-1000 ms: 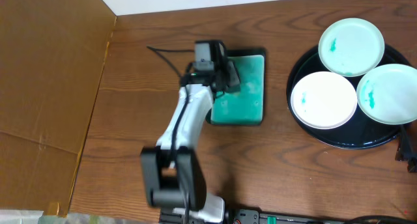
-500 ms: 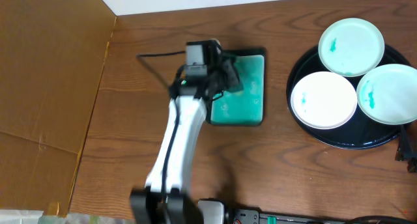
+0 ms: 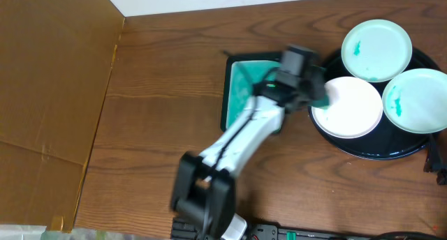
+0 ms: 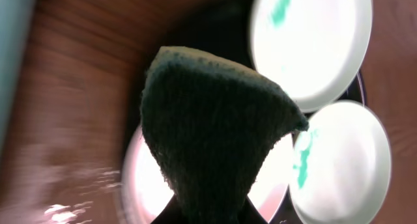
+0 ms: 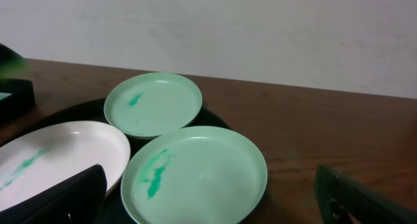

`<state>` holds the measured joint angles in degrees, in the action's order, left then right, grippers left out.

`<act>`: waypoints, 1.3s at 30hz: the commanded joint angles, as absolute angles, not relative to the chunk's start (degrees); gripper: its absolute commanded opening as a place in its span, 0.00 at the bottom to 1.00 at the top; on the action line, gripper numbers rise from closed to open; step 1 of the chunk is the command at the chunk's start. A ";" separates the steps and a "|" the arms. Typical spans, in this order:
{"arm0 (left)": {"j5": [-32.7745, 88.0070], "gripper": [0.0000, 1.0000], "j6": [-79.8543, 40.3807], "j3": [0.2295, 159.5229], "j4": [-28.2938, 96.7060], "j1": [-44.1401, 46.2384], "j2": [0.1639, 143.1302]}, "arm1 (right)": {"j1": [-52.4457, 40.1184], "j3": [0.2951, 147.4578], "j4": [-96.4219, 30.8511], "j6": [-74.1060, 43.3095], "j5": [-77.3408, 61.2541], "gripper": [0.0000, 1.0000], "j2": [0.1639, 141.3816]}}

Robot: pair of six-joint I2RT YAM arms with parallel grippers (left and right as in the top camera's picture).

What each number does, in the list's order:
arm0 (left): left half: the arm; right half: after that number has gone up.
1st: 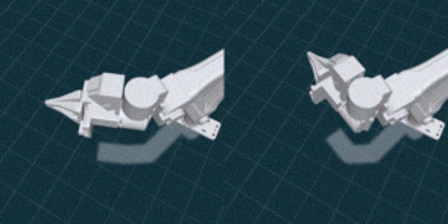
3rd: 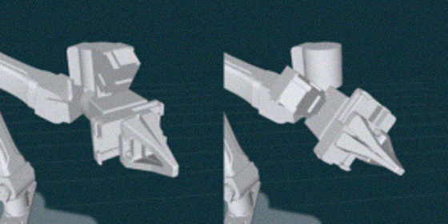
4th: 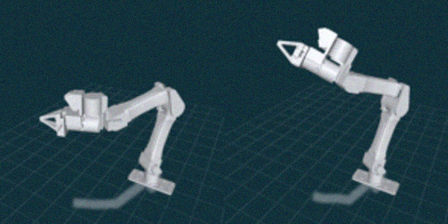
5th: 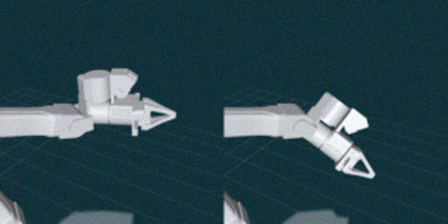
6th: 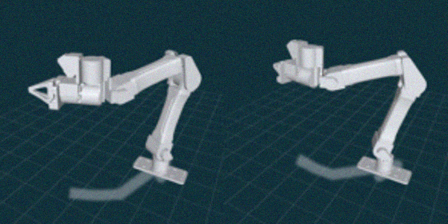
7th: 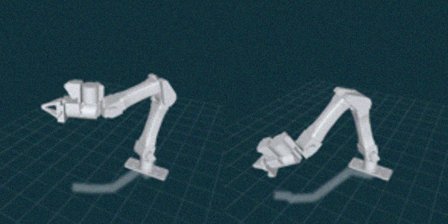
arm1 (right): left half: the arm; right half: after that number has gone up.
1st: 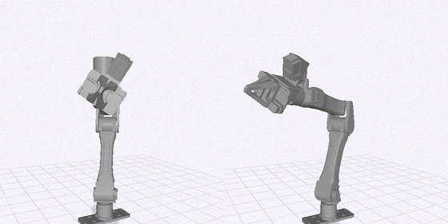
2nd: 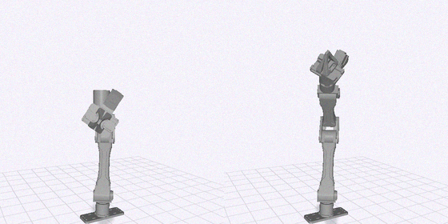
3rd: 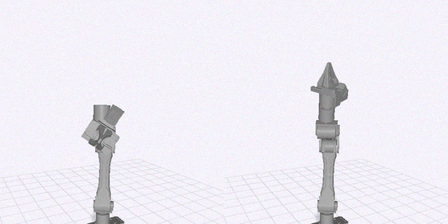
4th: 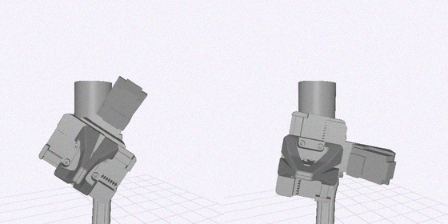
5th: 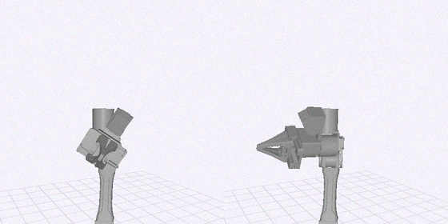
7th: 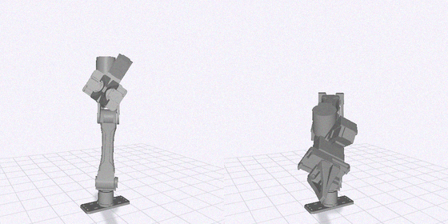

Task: Clean dirty plates on tray and stack at the side
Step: 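Carry the sponge with the left gripper onto the white plate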

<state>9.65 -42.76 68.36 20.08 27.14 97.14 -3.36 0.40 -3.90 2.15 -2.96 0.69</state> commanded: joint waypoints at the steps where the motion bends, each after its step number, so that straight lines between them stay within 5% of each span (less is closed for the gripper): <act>1: 5.02 0.07 -47.66 67.57 14.74 32.08 102.69 | -3.70 0.32 -4.10 2.66 -2.85 0.99 0.38; 10: -1.13 0.09 -47.72 67.57 8.40 38.00 111.31 | -3.70 0.32 -4.23 5.23 0.01 0.99 0.38; 16: -1.15 0.62 -46.72 67.57 7.38 38.00 112.29 | -3.70 0.32 0.23 2.35 -9.30 0.99 0.38; 26: -1.13 0.72 -40.69 67.83 10.72 32.95 100.95 | -3.68 3.07 27.11 -1.28 -17.06 0.99 0.82; 31: -1.13 0.71 -36.53 67.83 13.78 29.34 92.68 | -3.68 22.52 5.72 1.52 -17.87 0.99 10.81; 39: -1.15 0.74 -33.30 67.83 16.97 25.69 87.96 | -3.70 63.22 -32.05 6.52 -20.86 0.99 51.33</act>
